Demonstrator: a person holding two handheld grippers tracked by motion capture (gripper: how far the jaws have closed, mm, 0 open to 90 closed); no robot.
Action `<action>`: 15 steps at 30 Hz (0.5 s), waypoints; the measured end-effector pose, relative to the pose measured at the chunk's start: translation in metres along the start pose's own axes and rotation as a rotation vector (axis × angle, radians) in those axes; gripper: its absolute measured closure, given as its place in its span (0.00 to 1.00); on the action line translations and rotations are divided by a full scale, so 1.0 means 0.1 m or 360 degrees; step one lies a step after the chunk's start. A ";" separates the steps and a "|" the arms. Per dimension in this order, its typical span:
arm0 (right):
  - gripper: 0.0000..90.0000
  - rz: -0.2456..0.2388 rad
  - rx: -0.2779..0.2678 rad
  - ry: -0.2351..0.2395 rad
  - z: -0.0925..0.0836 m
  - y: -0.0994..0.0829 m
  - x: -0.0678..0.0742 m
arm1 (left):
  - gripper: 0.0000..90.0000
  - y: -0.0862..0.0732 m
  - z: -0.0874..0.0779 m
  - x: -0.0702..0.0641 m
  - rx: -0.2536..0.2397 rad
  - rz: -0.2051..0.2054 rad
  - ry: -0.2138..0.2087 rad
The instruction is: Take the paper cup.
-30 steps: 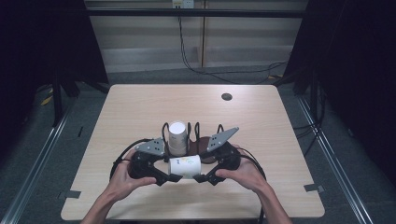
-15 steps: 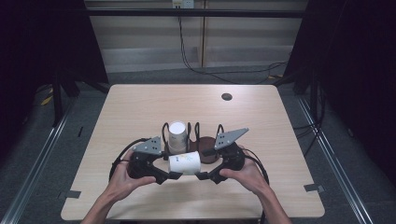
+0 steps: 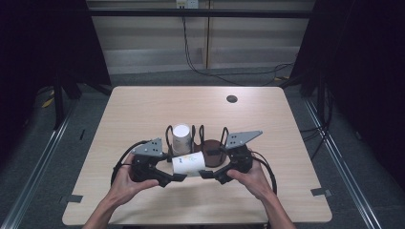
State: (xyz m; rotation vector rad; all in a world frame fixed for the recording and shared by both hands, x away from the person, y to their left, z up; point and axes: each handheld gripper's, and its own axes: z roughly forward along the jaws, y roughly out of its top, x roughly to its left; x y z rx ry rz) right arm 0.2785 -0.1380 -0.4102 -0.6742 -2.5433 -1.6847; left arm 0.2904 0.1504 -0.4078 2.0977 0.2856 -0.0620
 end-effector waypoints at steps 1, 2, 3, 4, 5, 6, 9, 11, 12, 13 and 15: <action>0.17 0.0008 -0.0024 -0.0001 -0.01 0.00 0.00 | 0.41 0.00 0.00 0.00 0.0003 0.0001 0.0003; 0.16 0.0018 -0.0043 0.0004 -0.01 0.00 -0.01 | 0.41 0.01 0.00 0.00 -0.0004 0.0001 0.0006; 0.16 0.0027 -0.0056 0.0008 -0.02 0.00 -0.01 | 0.41 0.01 0.00 0.00 -0.0016 -0.0004 -0.0002; 0.16 0.0031 -0.0065 0.0006 -0.02 -0.01 -0.02 | 0.41 0.01 -0.01 0.00 -0.0025 -0.0006 -0.0007; 0.15 0.0040 -0.0080 0.0006 -0.02 -0.01 -0.02 | 0.41 0.02 -0.01 0.00 -0.0026 -0.0002 -0.0003; 0.15 0.0045 -0.0096 0.0013 -0.02 -0.01 -0.02 | 0.41 0.02 -0.02 0.00 -0.0036 0.0000 -0.0002; 0.16 0.0063 -0.0133 0.0022 -0.01 -0.03 -0.03 | 0.41 0.03 -0.03 -0.01 -0.0050 0.0010 0.0003; 0.16 0.0065 -0.0149 0.0028 0.00 -0.03 -0.03 | 0.41 0.03 -0.02 -0.02 -0.0065 0.0005 -0.0002; 0.16 0.0066 -0.0156 0.0031 0.00 -0.03 -0.03 | 0.41 0.04 -0.02 -0.02 -0.0070 0.0007 -0.0008; 0.16 0.0067 -0.0165 0.0036 0.00 -0.02 -0.03 | 0.41 0.04 -0.02 -0.02 -0.0072 0.0001 -0.0012; 0.16 0.0068 -0.0179 0.0054 0.01 -0.02 -0.02 | 0.41 0.04 -0.01 -0.03 -0.0083 0.0001 -0.0020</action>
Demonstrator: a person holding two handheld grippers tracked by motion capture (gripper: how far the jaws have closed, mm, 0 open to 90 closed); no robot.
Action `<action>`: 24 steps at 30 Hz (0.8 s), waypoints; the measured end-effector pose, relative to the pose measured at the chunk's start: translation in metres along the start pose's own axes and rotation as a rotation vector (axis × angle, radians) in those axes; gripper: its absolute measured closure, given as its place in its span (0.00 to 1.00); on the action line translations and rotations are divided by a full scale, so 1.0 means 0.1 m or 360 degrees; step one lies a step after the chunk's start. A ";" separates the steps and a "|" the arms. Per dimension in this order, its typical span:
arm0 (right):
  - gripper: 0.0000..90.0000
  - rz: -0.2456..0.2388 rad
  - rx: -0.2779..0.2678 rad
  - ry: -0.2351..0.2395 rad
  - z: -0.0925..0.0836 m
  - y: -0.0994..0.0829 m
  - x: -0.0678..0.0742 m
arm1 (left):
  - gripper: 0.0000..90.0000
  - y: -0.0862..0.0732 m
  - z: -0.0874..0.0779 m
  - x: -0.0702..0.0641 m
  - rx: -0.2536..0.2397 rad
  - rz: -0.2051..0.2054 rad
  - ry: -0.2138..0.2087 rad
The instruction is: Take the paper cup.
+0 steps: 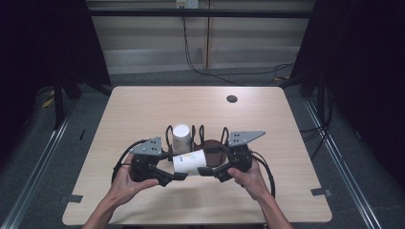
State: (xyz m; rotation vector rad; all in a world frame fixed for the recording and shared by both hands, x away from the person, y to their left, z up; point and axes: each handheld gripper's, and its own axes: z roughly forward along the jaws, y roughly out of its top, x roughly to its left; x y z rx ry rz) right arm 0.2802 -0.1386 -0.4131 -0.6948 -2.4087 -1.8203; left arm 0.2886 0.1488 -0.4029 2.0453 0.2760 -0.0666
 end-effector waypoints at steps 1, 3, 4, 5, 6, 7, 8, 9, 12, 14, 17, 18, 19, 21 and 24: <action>0.16 0.0004 -0.0009 0.0009 0.00 0.00 0.00 | 0.41 0.00 0.00 0.00 -0.0008 0.0001 -0.0006; 0.16 0.0000 -0.0019 0.0014 0.00 0.01 0.00 | 0.41 0.01 -0.01 -0.01 -0.0037 0.0011 -0.0021; 0.15 0.0000 -0.0037 0.0041 0.01 0.01 0.00 | 0.41 0.01 -0.01 -0.01 -0.0045 0.0008 -0.0033; 0.15 0.0003 -0.0045 0.0056 0.00 0.01 0.01 | 0.41 0.01 -0.01 -0.02 -0.0047 0.0006 -0.0040; 0.15 0.0000 -0.0052 0.0065 0.01 0.01 0.01 | 0.41 0.02 -0.01 -0.02 -0.0046 0.0014 -0.0036; 0.15 -0.0004 -0.0054 0.0065 0.01 0.01 0.01 | 0.41 0.02 -0.01 -0.02 -0.0055 0.0007 -0.0055; 0.15 -0.0004 -0.0054 0.0065 0.01 0.01 0.01 | 0.41 0.02 -0.01 -0.02 -0.0055 0.0007 -0.0055; 0.16 -0.0004 -0.0054 0.0081 0.02 0.02 0.02 | 0.41 0.02 -0.01 -0.03 -0.0051 0.0013 -0.0048; 0.16 -0.0006 -0.0032 0.0105 0.06 0.02 0.02 | 0.41 0.02 0.01 -0.03 -0.0054 0.0011 -0.0056; 0.19 -0.0003 -0.0032 0.0122 0.07 0.01 0.03 | 0.40 0.02 0.01 -0.03 -0.0048 0.0019 -0.0061; 0.19 -0.0002 -0.0027 0.0136 0.09 0.01 0.02 | 0.40 0.01 0.02 -0.03 -0.0056 0.0014 -0.0077; 0.20 -0.0003 -0.0024 0.0143 0.09 0.01 0.02 | 0.40 0.01 0.02 -0.03 -0.0055 0.0009 -0.0080; 0.21 -0.0011 -0.0015 0.0135 0.09 0.01 0.02 | 0.40 0.01 0.03 -0.03 -0.0052 0.0006 -0.0084; 0.21 -0.0001 -0.0021 0.0142 0.08 0.01 0.01 | 0.40 0.01 0.04 -0.02 -0.0053 0.0006 -0.0087; 0.24 -0.0008 -0.0013 0.0151 0.08 0.01 0.01 | 0.40 0.01 0.03 -0.02 -0.0060 -0.0008 -0.0104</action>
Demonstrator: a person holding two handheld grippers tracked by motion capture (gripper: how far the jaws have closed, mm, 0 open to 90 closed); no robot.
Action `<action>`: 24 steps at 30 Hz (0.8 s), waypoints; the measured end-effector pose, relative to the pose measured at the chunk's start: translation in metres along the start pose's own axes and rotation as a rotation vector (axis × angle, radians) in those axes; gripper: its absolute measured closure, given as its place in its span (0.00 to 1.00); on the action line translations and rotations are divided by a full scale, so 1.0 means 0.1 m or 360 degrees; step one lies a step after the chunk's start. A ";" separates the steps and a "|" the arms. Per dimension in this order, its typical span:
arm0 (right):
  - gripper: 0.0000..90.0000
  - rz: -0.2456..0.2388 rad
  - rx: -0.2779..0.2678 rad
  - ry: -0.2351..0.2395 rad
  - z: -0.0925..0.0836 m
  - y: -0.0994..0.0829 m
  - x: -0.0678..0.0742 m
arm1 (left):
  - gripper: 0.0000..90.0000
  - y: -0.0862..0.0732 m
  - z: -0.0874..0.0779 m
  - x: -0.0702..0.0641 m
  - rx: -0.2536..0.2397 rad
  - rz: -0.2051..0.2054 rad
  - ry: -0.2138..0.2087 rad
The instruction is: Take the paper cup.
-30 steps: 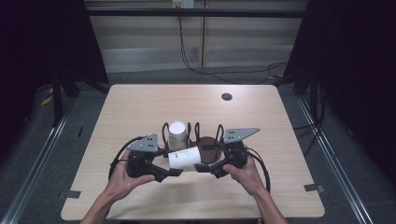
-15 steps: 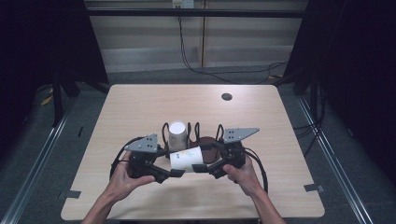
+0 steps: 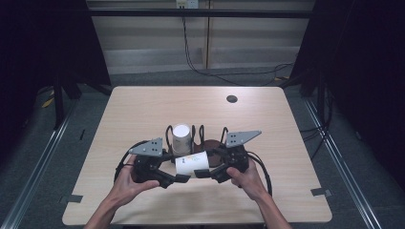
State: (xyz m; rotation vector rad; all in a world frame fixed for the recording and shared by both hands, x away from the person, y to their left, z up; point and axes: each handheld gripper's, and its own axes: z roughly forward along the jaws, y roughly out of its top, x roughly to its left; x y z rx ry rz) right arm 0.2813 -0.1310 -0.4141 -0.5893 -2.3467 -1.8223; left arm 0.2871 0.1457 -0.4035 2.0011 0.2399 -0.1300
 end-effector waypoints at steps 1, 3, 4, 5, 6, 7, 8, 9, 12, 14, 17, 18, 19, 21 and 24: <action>0.25 -0.0008 0.0006 0.0001 -0.01 0.01 0.00 | 0.40 0.00 0.00 0.00 -0.0003 -0.0001 -0.0006; 0.25 -0.0018 0.0015 0.0003 -0.01 0.02 0.01 | 0.40 0.00 0.00 0.00 -0.0010 -0.0009 -0.0015; 0.26 -0.0029 0.0018 -0.0002 -0.03 0.03 0.01 | 0.40 0.00 0.00 0.01 -0.0020 -0.0028 -0.0022; 0.28 -0.0030 0.0004 -0.0005 -0.04 0.04 0.01 | 0.39 0.00 0.00 0.02 -0.0023 -0.0043 -0.0023; 0.29 -0.0034 0.0003 -0.0009 -0.04 0.05 0.01 | 0.39 0.00 0.00 0.02 -0.0019 -0.0043 -0.0015; 0.29 -0.0034 0.0001 -0.0011 -0.05 0.05 0.01 | 0.39 0.00 0.01 0.03 -0.0011 -0.0044 -0.0011; 0.30 -0.0028 -0.0005 -0.0011 -0.05 0.05 0.00 | 0.38 -0.01 0.01 0.03 0.0000 -0.0045 -0.0005; 0.30 -0.0026 -0.0008 -0.0008 -0.04 0.04 0.00 | 0.37 -0.01 0.01 0.03 0.0004 -0.0049 -0.0001; 0.32 -0.0024 -0.0007 0.0007 -0.04 0.04 0.00 | 0.34 -0.01 0.01 0.03 0.0009 -0.0067 0.0001; 0.32 -0.0019 -0.0007 0.0010 -0.04 0.04 0.00 | 0.34 -0.02 0.01 0.04 0.0018 -0.0064 0.0003; 0.33 -0.0007 0.0001 0.0013 -0.04 0.05 -0.01 | 0.33 -0.02 0.02 0.04 0.0025 -0.0065 0.0022; 0.33 -0.0001 0.0005 0.0012 -0.04 0.05 -0.01 | 0.32 -0.03 0.02 0.04 0.0031 -0.0061 0.0033; 0.33 0.0002 0.0005 0.0012 -0.03 0.05 -0.02 | 0.31 -0.03 0.02 0.04 0.0032 -0.0056 0.0048; 0.33 0.0008 0.0005 0.0006 -0.03 0.04 -0.02 | 0.29 -0.04 0.01 0.05 0.0042 -0.0047 0.0074; 0.33 0.0014 0.0005 -0.0011 -0.04 0.04 -0.03 | 0.22 -0.04 0.00 0.06 0.0044 -0.0072 0.0084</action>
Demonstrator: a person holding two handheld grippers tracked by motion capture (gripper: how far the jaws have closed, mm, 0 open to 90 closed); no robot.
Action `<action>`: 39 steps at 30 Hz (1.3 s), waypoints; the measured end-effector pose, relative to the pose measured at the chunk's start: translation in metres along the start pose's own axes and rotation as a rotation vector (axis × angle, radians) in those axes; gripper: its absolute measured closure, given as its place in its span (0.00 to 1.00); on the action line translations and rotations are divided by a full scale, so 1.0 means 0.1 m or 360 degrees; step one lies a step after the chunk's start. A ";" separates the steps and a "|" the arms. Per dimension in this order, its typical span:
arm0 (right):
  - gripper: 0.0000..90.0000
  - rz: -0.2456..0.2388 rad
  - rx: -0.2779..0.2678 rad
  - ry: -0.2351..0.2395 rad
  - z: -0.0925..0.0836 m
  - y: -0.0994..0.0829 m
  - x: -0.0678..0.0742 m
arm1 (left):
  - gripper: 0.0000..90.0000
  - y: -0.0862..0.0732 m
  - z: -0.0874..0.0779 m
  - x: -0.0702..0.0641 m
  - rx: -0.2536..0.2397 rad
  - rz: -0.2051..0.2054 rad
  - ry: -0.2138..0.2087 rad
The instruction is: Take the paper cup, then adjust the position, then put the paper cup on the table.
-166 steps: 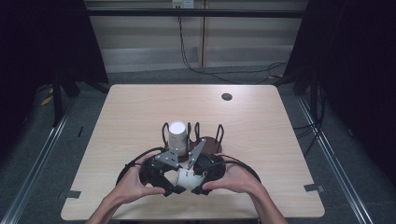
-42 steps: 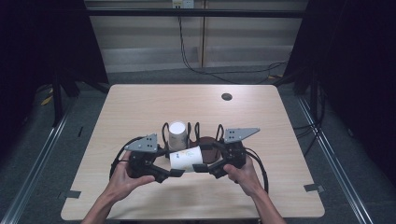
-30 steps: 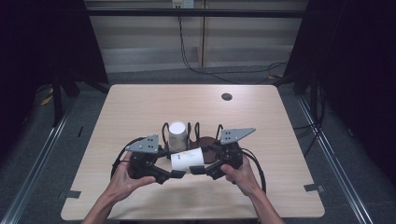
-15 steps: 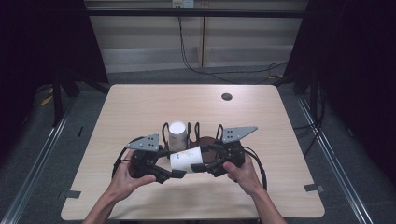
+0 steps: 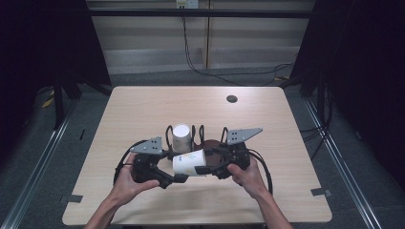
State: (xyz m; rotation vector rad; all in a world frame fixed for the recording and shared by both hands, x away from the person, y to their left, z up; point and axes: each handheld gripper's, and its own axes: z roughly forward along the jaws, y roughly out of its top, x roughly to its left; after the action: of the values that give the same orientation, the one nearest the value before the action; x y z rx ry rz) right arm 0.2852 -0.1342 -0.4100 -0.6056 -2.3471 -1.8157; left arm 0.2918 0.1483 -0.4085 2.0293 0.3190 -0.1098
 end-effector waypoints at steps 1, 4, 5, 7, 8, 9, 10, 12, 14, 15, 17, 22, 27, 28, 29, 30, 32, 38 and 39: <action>0.33 0.0003 0.0000 -0.0005 0.00 0.00 0.00 | 0.20 0.00 0.00 0.01 0.0005 -0.0015 0.0017; 0.33 0.0005 0.0007 -0.0015 -0.01 0.00 0.00 | 0.18 -0.01 0.00 0.02 0.0007 -0.0026 0.0016; 0.34 0.0006 0.0009 -0.0015 -0.01 0.01 0.01 | 0.18 -0.01 0.00 0.02 0.0012 -0.0025 0.0019; 0.34 0.0012 0.0015 -0.0032 -0.02 0.01 0.00 | 0.18 -0.01 0.01 0.02 0.0030 -0.0022 0.0026; 0.34 0.0016 0.0015 -0.0030 -0.02 0.01 0.00 | 0.18 -0.01 0.01 0.03 0.0034 -0.0017 0.0029; 0.34 0.0016 0.0015 -0.0030 -0.02 0.01 0.00 | 0.18 -0.01 0.01 0.03 0.0034 -0.0017 0.0029; 0.34 0.0019 0.0018 -0.0033 -0.03 0.01 0.00 | 0.18 -0.01 0.01 0.03 0.0045 -0.0019 0.0037; 0.34 0.0021 0.0022 -0.0045 -0.04 0.01 0.01 | 0.18 -0.02 0.01 0.03 0.0052 -0.0021 0.0040; 0.34 0.0024 0.0021 -0.0064 -0.05 0.01 0.01 | 0.18 -0.02 0.00 0.03 0.0053 -0.0014 0.0041; 0.34 0.0029 0.0023 -0.0072 -0.06 0.01 0.01 | 0.18 -0.02 0.00 0.03 0.0053 -0.0016 0.0042; 0.35 0.0047 0.0051 -0.0108 -0.07 0.01 0.00 | 0.18 -0.03 -0.01 0.04 0.0059 -0.0014 0.0044; 0.35 0.0068 0.0085 -0.0134 -0.09 0.00 -0.02 | 0.18 -0.05 -0.04 0.08 0.0079 -0.0034 0.0123; 0.35 0.0064 0.0156 -0.0216 -0.09 -0.01 -0.02 | 0.18 -0.05 -0.11 0.10 0.0102 -0.0023 0.0161; 0.35 0.0066 0.0169 -0.0227 -0.10 -0.01 -0.01 | 0.18 -0.05 -0.13 0.11 0.0101 -0.0024 0.0163; 0.35 0.0073 0.0172 -0.0235 -0.11 -0.01 -0.02 | 0.18 -0.05 -0.14 0.11 0.0098 -0.0038 0.0169; 0.35 0.0074 0.0181 -0.0245 -0.12 0.00 -0.02 | 0.18 -0.05 -0.15 0.13 0.0086 -0.0056 0.0164; 0.35 0.0075 0.0200 -0.0261 -0.14 -0.01 -0.02 | 0.18 -0.04 -0.16 0.15 0.0059 -0.0070 0.0177; 0.35 0.0098 0.0236 -0.0307 -0.23 -0.06 -0.01 | 0.18 -0.05 -0.24 0.18 0.0055 -0.0068 0.0258; 0.35 0.0104 0.0244 -0.0313 -0.26 -0.07 -0.02 | 0.18 -0.05 -0.25 0.18 0.0052 -0.0059 0.0262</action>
State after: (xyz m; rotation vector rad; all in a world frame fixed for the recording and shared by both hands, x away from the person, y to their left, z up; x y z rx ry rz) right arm 0.2801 -0.1603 -0.4098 -0.8641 -2.5274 -1.5970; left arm 0.3063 0.1760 -0.4052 2.0695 0.4609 0.0293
